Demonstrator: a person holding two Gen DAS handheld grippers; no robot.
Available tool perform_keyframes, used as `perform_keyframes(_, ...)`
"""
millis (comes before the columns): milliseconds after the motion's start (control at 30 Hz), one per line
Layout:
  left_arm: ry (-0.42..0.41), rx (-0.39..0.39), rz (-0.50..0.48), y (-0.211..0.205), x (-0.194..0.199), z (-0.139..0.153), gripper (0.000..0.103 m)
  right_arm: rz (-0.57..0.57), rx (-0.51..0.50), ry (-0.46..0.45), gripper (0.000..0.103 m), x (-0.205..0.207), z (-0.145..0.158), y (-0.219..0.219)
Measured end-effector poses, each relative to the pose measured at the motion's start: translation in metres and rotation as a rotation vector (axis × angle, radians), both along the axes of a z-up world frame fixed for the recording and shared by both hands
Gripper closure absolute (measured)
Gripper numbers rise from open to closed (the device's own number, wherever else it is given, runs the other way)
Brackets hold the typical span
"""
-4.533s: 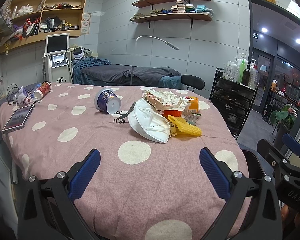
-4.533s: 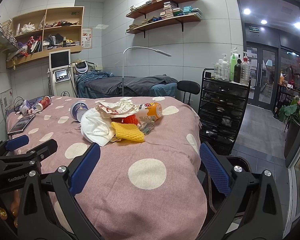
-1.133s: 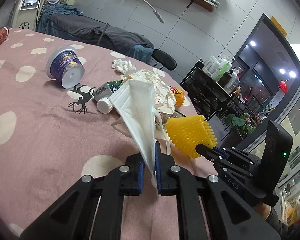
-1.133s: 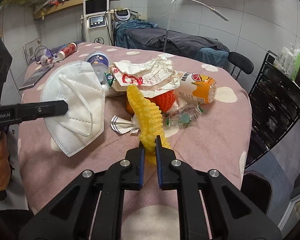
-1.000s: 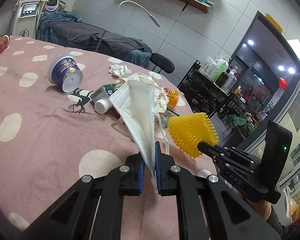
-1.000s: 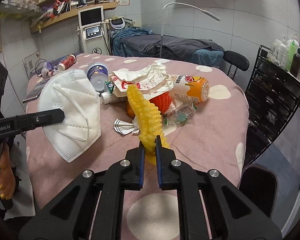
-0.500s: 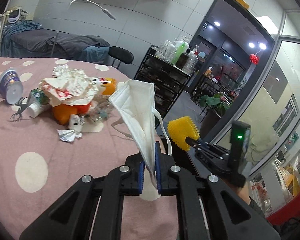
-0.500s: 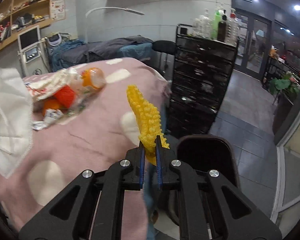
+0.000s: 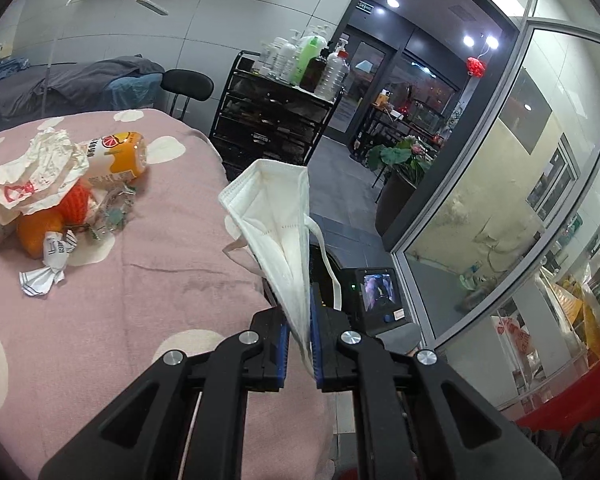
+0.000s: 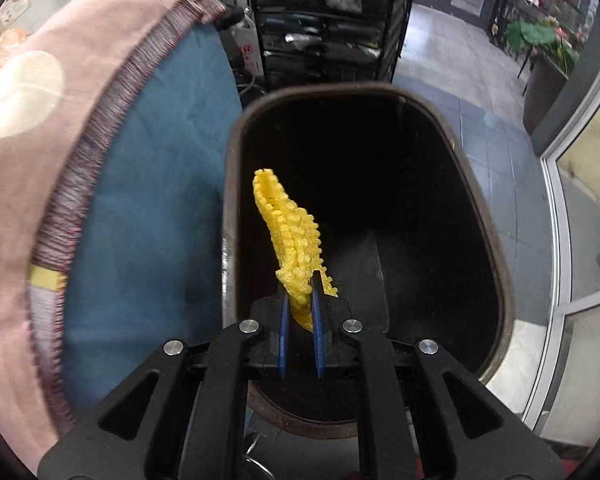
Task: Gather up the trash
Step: 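Carry both items to the brown bin and release the net then the mask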
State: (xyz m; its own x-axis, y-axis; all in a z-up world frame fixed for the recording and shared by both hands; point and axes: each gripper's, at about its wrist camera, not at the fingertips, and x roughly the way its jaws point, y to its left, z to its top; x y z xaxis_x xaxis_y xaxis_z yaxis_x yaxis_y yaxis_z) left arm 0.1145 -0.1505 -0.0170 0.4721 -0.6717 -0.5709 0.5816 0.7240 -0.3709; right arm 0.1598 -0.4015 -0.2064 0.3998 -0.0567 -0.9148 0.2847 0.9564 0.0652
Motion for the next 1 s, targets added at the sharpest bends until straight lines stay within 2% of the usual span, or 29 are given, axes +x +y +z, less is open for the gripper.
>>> perform_keyframes(100,0.018,0.0,-0.029,-0.015,0.002,-0.005,0.093,-0.01,-0.002,-0.005,0.073,-0.004,-0.002,0.002)
perform_keyframes(167,0.03,0.004,-0.047,-0.024,0.005,-0.007,0.093,-0.013,-0.022,-0.016,0.047,-0.007,-0.002,0.005)
perform_keyframes(200,0.039,0.006,-0.058,-0.031,0.008,-0.009,0.093,-0.014,-0.035,-0.023,0.044,-0.011,-0.003,0.005)
perform_keyframes(400,0.081,0.047,-0.112,-0.071,0.025,-0.022,0.093,-0.067,-0.05,-0.084,0.043,-0.029,0.005,0.009)
perform_keyframes(500,0.1,0.079,-0.125,-0.09,0.037,-0.031,0.093,-0.08,-0.095,-0.101,0.04,-0.039,0.009,0.012)
perform_keyframes(633,0.138,0.145,-0.152,-0.124,0.054,-0.048,0.093,-0.103,-0.14,-0.13,0.038,-0.051,0.021,0.01)
perform_keyframes(900,0.22,0.282,-0.192,-0.186,0.075,-0.088,0.093,-0.13,-0.14,-0.15,0.033,-0.063,0.025,0.005)
perform_keyframes(1000,0.252,0.308,-0.199,-0.2,0.081,-0.099,0.093,-0.136,-0.135,-0.148,0.033,-0.068,0.025,0.003)
